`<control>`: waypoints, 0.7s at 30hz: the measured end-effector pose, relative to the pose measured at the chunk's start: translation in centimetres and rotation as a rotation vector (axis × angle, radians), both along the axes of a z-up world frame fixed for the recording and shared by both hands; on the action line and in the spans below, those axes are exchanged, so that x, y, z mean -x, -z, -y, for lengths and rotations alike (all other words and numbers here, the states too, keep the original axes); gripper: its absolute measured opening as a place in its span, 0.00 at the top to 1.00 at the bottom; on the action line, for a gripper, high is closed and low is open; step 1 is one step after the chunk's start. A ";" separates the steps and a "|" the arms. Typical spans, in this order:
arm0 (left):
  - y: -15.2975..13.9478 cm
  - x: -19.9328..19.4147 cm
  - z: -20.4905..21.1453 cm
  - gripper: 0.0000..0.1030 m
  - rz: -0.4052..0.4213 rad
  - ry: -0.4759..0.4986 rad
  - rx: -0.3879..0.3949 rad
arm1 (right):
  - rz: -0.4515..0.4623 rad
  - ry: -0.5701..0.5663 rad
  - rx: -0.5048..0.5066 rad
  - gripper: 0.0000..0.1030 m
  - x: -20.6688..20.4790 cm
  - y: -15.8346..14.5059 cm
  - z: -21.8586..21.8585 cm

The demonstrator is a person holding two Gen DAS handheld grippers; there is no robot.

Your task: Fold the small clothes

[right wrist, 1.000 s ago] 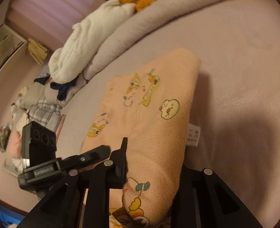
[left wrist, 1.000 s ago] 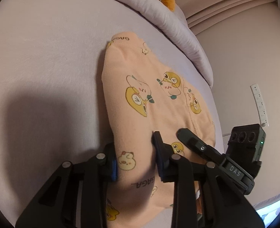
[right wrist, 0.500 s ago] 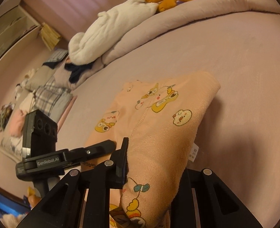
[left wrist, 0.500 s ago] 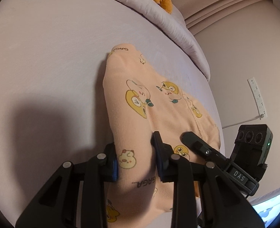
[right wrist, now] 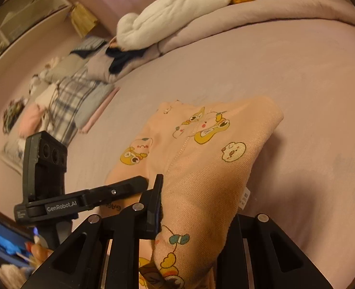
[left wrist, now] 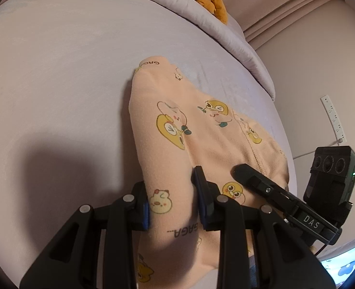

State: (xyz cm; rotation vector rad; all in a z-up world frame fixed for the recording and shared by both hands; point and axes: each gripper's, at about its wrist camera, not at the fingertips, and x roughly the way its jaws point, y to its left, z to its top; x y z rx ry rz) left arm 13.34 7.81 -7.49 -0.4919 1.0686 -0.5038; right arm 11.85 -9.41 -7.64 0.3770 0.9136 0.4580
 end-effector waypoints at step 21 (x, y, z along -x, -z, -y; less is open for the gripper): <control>-3.0 5.6 -3.3 0.73 0.121 -0.064 -0.007 | 0.176 -0.097 0.157 0.77 4.7 -3.8 -5.6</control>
